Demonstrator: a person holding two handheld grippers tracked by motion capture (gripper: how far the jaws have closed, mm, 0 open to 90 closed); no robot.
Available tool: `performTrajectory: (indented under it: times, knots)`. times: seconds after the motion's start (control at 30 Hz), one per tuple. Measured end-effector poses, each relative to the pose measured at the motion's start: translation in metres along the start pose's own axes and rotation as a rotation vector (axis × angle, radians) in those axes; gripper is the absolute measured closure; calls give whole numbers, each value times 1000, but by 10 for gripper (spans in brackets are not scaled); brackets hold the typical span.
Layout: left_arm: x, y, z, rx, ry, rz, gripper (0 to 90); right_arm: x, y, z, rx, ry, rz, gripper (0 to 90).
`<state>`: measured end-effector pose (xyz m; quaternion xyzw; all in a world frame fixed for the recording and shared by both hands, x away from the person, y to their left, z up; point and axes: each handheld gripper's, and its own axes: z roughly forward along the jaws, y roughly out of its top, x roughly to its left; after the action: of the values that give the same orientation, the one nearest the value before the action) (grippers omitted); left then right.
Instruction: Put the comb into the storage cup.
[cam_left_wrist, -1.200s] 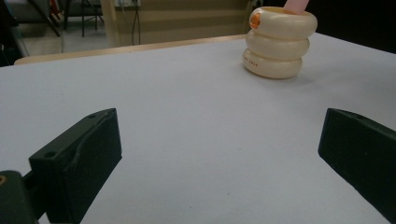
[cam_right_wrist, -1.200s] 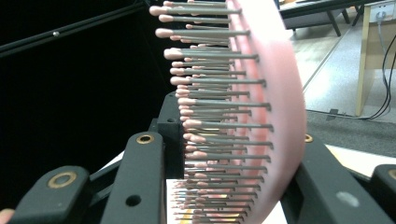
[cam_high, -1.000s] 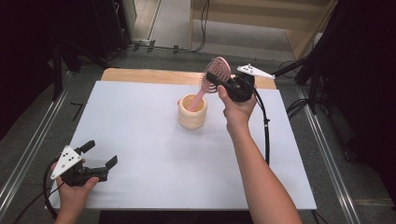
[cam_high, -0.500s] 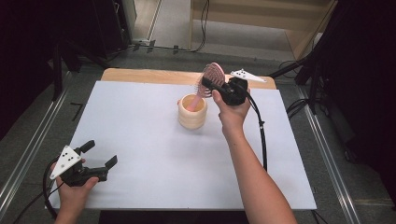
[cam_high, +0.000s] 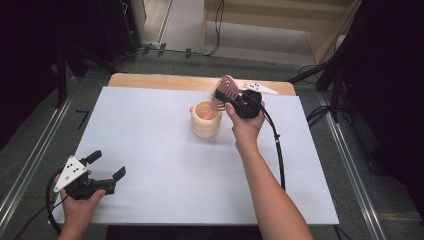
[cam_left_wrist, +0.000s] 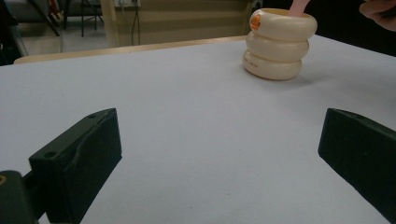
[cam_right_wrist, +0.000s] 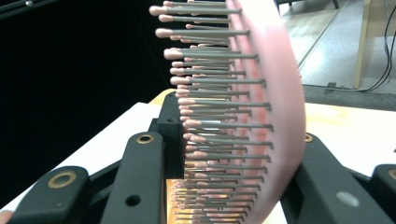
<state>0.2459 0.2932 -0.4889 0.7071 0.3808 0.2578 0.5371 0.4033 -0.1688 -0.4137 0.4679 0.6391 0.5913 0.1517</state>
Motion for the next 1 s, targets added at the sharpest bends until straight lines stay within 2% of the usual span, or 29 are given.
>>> performTrajectory:
  times: [0.17,0.53,0.8,0.9,1.0]
  knots:
    - [0,0,0,-1,0,0,0,-1,-6,4,2,7,30,621]
    - [-1,0,0,3,-2,6,0,-2,-17,13,8,8,57,621]
    - [-1,0,1,2,-1,6,0,-5,-19,15,6,-20,86,611]
    - [-1,0,1,5,1,9,0,-5,-19,14,13,-37,44,533]
    - [-1,0,1,5,3,8,0,-6,-17,12,17,-20,39,420]
